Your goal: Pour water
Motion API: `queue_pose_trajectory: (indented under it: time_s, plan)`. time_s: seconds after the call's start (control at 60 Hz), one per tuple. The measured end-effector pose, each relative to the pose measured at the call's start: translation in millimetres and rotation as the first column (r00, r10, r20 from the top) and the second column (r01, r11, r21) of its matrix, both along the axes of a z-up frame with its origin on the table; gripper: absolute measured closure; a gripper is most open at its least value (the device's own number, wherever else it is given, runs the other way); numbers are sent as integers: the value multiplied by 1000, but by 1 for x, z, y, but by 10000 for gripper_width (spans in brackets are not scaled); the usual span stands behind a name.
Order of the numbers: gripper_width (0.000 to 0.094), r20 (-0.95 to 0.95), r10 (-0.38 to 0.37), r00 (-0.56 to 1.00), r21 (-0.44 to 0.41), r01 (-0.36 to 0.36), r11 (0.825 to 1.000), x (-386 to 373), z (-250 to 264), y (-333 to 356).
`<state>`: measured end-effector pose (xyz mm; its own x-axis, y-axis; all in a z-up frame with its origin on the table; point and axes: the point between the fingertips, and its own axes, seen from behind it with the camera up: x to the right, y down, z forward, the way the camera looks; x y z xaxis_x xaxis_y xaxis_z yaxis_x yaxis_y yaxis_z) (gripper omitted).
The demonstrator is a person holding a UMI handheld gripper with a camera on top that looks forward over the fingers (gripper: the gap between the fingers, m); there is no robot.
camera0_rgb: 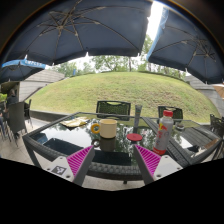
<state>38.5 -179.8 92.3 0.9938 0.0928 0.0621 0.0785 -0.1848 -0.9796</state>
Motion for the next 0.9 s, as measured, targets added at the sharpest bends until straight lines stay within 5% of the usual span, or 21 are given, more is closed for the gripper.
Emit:
queue_pose_trajectory:
  time_s: [0.233, 0.533, 0.8, 0.867, 0.9]
  plan:
    - [98, 13, -18, 1000, 46, 17, 999, 19, 15, 13]
    - [101, 24, -200, 979, 67, 199, 978, 139, 24, 70]
    - [112, 17, -270, 963, 54, 268, 962, 197, 17, 155]
    - [181, 16, -295, 955, 50, 294, 955, 211, 16, 169]
    - [321, 9, -298, 955, 48, 297, 954, 213, 14, 174]
